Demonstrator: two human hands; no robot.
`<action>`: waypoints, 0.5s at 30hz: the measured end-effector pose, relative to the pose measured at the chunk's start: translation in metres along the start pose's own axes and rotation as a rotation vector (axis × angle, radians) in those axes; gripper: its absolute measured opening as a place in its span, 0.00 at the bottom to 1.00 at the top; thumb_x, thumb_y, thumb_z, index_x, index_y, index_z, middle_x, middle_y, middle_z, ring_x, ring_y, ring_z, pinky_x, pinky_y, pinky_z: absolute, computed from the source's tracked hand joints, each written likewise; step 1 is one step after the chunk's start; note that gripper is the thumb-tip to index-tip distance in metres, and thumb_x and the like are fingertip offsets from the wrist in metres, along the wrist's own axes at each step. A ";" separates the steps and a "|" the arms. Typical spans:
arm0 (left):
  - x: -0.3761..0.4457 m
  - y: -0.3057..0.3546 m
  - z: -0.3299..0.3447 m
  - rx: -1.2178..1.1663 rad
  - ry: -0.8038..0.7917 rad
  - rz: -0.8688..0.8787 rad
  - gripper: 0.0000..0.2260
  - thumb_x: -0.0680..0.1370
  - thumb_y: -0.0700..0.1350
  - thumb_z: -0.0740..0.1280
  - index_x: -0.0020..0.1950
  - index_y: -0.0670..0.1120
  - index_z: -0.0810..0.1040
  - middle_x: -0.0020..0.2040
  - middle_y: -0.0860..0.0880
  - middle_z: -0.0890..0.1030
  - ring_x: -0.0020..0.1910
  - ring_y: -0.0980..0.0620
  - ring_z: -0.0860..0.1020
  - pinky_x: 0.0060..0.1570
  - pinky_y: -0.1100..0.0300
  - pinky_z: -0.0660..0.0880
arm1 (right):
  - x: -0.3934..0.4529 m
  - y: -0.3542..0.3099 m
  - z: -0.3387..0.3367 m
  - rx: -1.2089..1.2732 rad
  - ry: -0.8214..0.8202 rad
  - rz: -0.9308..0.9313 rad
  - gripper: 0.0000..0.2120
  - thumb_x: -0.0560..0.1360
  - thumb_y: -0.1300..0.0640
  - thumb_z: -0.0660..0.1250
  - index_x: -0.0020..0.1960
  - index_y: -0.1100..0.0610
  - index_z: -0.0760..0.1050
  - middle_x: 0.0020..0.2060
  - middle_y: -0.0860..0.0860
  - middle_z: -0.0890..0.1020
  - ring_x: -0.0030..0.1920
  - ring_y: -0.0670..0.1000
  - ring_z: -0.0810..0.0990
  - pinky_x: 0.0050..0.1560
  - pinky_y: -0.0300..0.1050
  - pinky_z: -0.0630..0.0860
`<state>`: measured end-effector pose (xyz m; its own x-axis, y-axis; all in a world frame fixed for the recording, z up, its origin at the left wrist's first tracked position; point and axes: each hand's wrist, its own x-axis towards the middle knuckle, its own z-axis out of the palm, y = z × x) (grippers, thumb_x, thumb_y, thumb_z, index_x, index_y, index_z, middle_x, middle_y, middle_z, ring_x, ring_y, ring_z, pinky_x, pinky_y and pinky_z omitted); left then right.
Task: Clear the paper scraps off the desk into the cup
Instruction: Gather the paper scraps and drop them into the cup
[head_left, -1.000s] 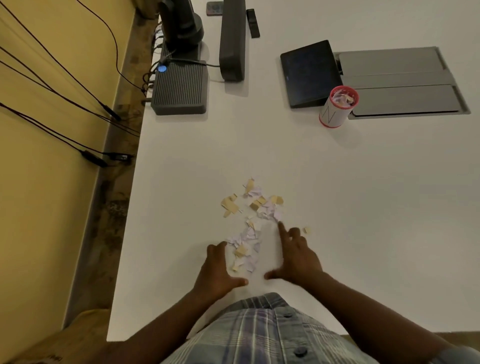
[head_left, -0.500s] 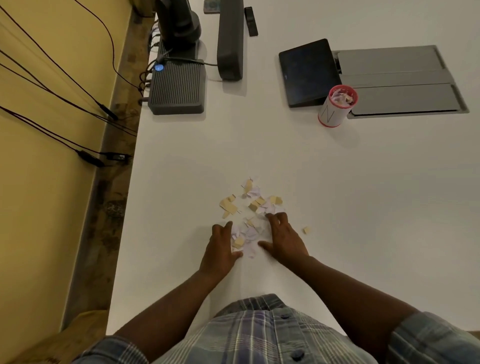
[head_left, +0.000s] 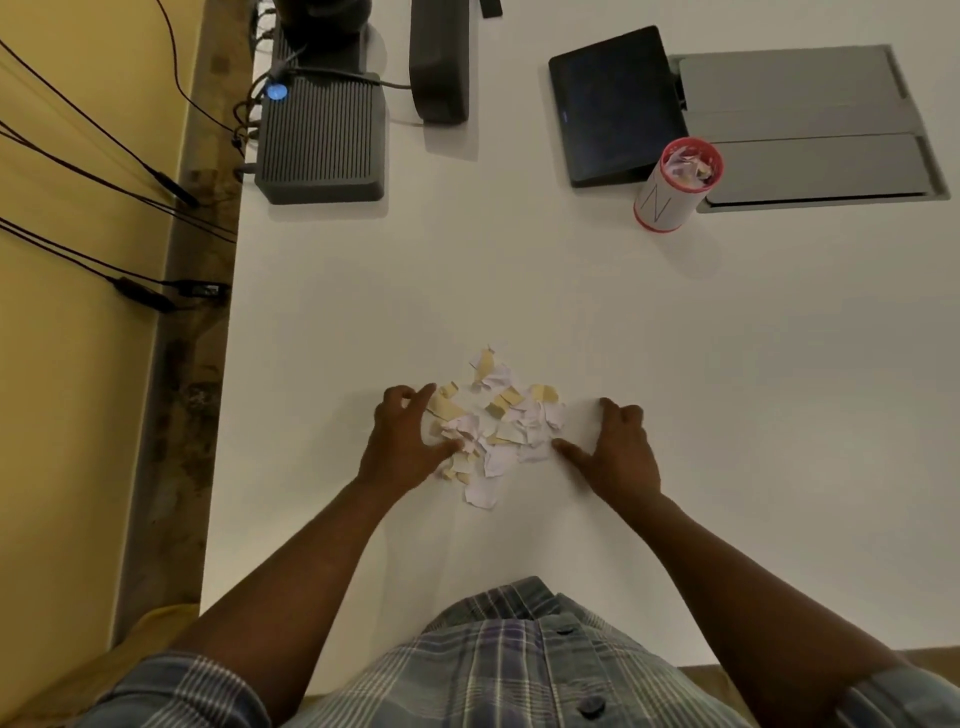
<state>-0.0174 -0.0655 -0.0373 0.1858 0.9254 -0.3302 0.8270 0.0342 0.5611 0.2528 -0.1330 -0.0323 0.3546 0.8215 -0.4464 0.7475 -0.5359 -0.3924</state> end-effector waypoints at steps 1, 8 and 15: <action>0.001 0.002 0.000 0.031 -0.062 0.015 0.39 0.65 0.57 0.77 0.72 0.52 0.65 0.67 0.47 0.63 0.65 0.47 0.65 0.58 0.54 0.72 | 0.000 -0.005 0.003 0.009 -0.029 -0.040 0.43 0.67 0.37 0.73 0.71 0.57 0.60 0.63 0.57 0.67 0.60 0.61 0.74 0.53 0.53 0.76; 0.003 0.022 0.009 0.136 -0.079 0.128 0.22 0.72 0.47 0.72 0.65 0.48 0.74 0.67 0.44 0.66 0.62 0.43 0.69 0.56 0.51 0.75 | 0.007 -0.040 0.014 -0.009 -0.076 -0.235 0.37 0.70 0.49 0.74 0.72 0.56 0.61 0.64 0.55 0.66 0.59 0.58 0.74 0.55 0.50 0.76; 0.002 0.030 0.005 0.083 -0.051 0.155 0.09 0.75 0.39 0.69 0.55 0.42 0.79 0.61 0.43 0.71 0.57 0.44 0.73 0.51 0.54 0.74 | 0.008 -0.050 0.008 -0.212 -0.109 -0.460 0.14 0.77 0.57 0.66 0.62 0.57 0.73 0.59 0.54 0.72 0.55 0.56 0.73 0.47 0.50 0.78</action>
<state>0.0107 -0.0645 -0.0249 0.3394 0.8967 -0.2840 0.8269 -0.1405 0.5446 0.2140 -0.1012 -0.0230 -0.0897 0.9319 -0.3514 0.9136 -0.0635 -0.4015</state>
